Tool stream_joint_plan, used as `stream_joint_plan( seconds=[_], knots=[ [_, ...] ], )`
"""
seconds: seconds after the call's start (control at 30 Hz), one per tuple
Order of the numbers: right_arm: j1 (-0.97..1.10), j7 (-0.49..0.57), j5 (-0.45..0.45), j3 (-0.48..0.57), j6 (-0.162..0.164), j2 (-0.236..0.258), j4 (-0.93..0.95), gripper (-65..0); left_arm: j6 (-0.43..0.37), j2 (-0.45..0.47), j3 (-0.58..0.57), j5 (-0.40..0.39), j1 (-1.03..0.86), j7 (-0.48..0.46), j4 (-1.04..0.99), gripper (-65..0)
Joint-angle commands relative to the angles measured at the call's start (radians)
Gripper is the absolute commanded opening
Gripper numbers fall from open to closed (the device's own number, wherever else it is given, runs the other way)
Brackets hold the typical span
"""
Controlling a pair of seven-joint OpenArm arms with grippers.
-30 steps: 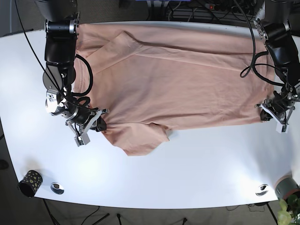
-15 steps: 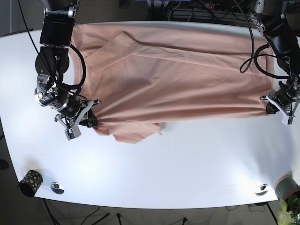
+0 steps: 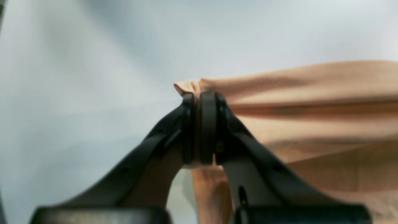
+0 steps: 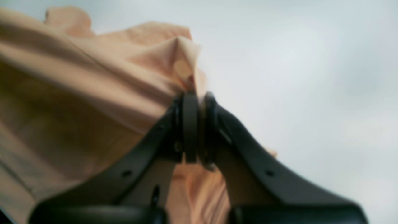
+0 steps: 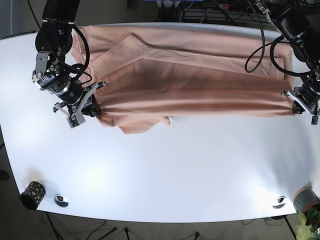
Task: Fold the T-shirt properly
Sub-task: 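Lift the hem with both grippers and fold it toward the collar, then grasp the loose sleeve with the right gripper and tuck it in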
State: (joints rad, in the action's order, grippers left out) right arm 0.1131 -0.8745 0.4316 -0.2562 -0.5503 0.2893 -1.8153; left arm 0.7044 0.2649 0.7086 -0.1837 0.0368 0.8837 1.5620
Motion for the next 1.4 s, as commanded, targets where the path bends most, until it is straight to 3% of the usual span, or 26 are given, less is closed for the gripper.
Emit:
stream_joint_plan(
  seconds=[0.0, 0.2, 0.43, 0.9, 0.97, 1.03, 1.13, 1.17, 1.23, 1.3, 1.37],
  knots=[
    [0.03, 0.016, 0.003, -0.01, 0.003, 0.015, -0.077, -65.0, -0.006, 0.003, 0.006, -0.001, -0.025, -0.005, 0.085, -64.6],
    [0.15, 0.016, 0.005, -0.024, 0.003, 0.012, -0.163, -65.0, -0.006, -0.003, 0.0, -0.003, -0.134, -0.005, 0.19, -64.6],
    [0.239, 0.016, 0.005, -0.127, -0.006, -0.049, -0.168, -65.0, -0.006, -0.003, 0.009, -0.003, -0.232, -0.007, 0.199, -64.6],
    [0.326, -0.028, -0.001, -0.139, -0.004, -0.051, -0.166, -65.0, -0.006, -0.002, 0.023, 0.0, -0.286, -0.005, 0.194, -64.0],
    [0.33, -0.03, -0.001, -0.139, -0.001, -0.051, -0.165, -60.6, -0.006, 0.0, 0.016, 0.0, -0.288, -0.005, 0.173, -63.7],
    [0.331, -0.03, -0.001, -0.139, 0.0, -0.051, -0.165, -51.0, -0.006, 0.004, 0.001, 0.002, -0.288, -0.005, 0.148, -62.2],
    [0.333, -0.03, 0.003, -0.139, -0.001, -0.051, -0.165, -32.2, -0.006, 0.004, 0.003, 0.002, -0.292, -0.005, 0.133, -51.0],
    [0.339, -0.03, 0.005, -0.139, -0.006, -0.051, -0.166, -24.4, -0.006, 0.004, 0.003, 0.002, -0.303, -0.005, 0.133, -44.3],
    [0.34, -0.03, 0.011, -0.139, -0.007, -0.052, -0.171, -16.0, -0.006, 0.004, 0.003, -0.001, -0.309, -0.005, 0.137, -35.4],
    [0.334, -0.03, 0.059, -0.139, -0.015, -0.061, -0.171, -11.9, -0.006, 0.003, 0.004, -0.001, -0.308, -0.005, 0.137, -28.3],
    [0.317, -0.03, 0.114, -0.139, -0.026, -0.066, -0.168, -11.9, -0.006, 0.003, 0.004, -0.003, -0.305, -0.005, 0.139, -27.9]
  ],
)
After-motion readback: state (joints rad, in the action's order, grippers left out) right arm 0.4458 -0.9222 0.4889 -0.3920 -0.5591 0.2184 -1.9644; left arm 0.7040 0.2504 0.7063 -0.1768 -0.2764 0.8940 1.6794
